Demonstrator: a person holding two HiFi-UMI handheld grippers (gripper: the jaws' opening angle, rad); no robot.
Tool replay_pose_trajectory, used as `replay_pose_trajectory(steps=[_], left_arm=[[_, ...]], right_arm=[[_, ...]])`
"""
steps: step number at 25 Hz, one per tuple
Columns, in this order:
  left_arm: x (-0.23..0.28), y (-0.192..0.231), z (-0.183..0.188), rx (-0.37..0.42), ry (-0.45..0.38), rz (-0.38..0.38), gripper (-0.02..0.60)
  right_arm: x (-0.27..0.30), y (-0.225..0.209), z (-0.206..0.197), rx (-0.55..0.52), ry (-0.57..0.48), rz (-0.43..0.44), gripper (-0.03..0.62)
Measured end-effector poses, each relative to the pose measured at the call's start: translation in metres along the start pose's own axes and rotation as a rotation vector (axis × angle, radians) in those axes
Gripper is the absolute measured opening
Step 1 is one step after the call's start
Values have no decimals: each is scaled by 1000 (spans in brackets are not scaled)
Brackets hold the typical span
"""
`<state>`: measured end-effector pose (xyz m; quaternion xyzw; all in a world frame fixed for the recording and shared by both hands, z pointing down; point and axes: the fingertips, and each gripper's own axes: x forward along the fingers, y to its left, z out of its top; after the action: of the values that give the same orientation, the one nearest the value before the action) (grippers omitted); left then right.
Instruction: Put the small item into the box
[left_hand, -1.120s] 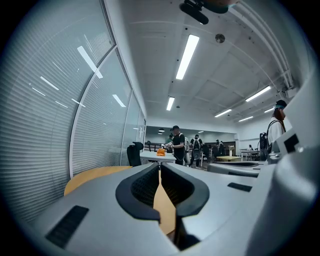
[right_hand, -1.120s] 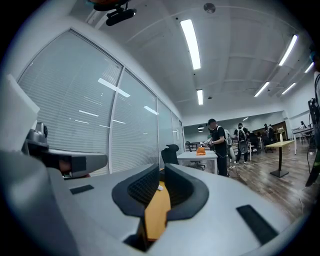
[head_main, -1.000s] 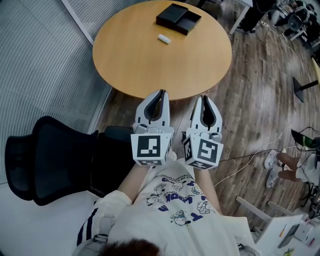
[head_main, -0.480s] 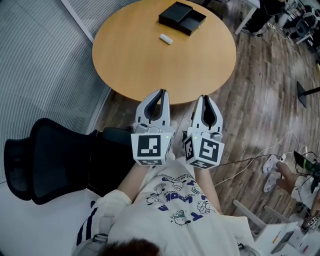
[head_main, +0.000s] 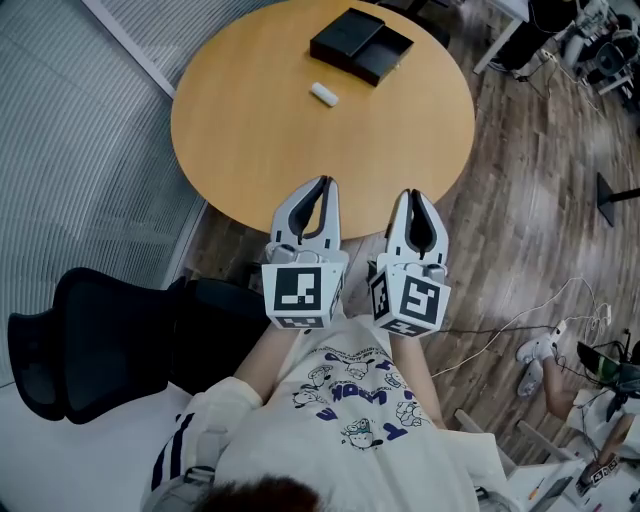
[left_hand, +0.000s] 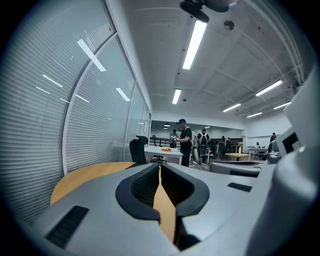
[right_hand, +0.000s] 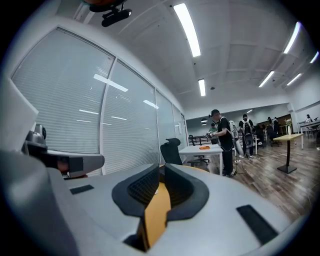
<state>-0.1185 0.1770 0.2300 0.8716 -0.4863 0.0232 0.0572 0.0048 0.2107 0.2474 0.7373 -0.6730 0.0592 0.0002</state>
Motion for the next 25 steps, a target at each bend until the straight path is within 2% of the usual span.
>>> replay_pose_trajectory(steps=[15,25], left_arm=[[101,32,6,-25,29,26,23],[131,52,-13,-59,82,43,23]], right_arm=[[102,-30,6,33,29,0,49],[136,-41,-8,47,64,-22,49]])
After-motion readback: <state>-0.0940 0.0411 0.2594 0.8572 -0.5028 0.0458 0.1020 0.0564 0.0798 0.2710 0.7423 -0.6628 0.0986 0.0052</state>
